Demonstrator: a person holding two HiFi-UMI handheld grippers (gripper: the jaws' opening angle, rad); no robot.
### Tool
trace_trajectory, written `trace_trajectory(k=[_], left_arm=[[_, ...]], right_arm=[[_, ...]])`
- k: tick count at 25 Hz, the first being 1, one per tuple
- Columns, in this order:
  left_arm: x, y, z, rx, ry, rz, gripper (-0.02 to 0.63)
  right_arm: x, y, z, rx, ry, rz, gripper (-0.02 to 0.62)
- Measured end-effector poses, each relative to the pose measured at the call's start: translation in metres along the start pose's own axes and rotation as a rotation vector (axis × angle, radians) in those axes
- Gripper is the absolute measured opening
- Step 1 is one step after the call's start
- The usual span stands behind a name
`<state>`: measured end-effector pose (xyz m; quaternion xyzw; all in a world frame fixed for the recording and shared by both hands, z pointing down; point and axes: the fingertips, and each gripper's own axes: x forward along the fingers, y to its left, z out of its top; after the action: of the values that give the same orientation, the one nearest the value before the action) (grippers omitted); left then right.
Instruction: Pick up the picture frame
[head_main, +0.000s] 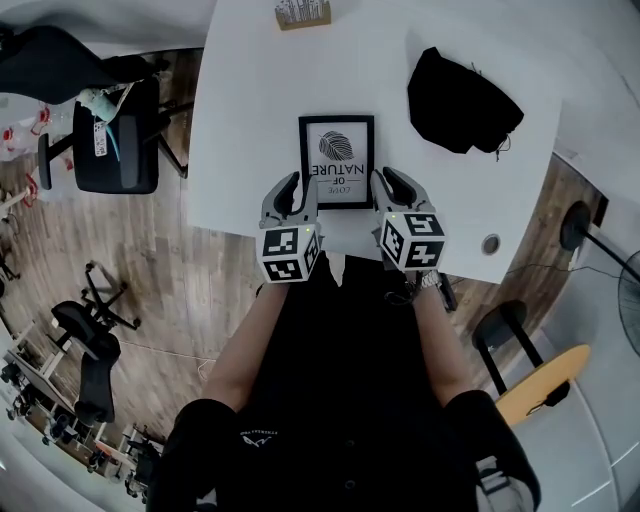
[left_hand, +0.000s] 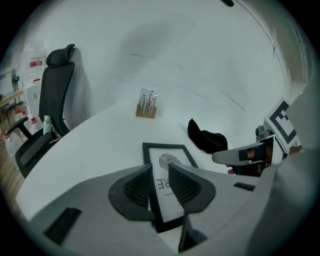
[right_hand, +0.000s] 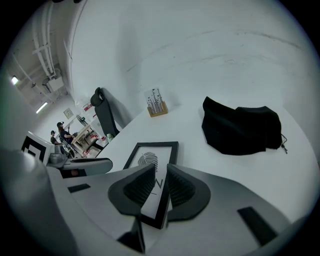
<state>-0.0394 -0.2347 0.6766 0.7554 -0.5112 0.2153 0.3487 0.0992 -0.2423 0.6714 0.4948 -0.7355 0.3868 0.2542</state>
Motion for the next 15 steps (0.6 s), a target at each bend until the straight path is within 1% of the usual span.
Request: trace_trajectory(k=[4,7,10,15], left_arm=[[0.015,0.008,-0.019,-0.021,0.071,0.014,0.095],[0.023,0.015,-0.03,-0.057,0.114,0.027,0.1],[0.033,0.02,-0.036,-0.085,0.143,0.043,0.1],[0.045,0.021,-0.04,-0.09,0.175,0.055,0.1]], right_arm=[[0.019,-0.005,-0.013,-0.004,0.066,-0.007,0.083],[0.032,-0.008,-0.023,0.002,0.112,-0.015,0.092],[0.042,-0.012,-0.035,0.019,0.152,-0.028,0.092],[0.052,-0.013,-0.048,0.046,0.201,-0.036,0.094]])
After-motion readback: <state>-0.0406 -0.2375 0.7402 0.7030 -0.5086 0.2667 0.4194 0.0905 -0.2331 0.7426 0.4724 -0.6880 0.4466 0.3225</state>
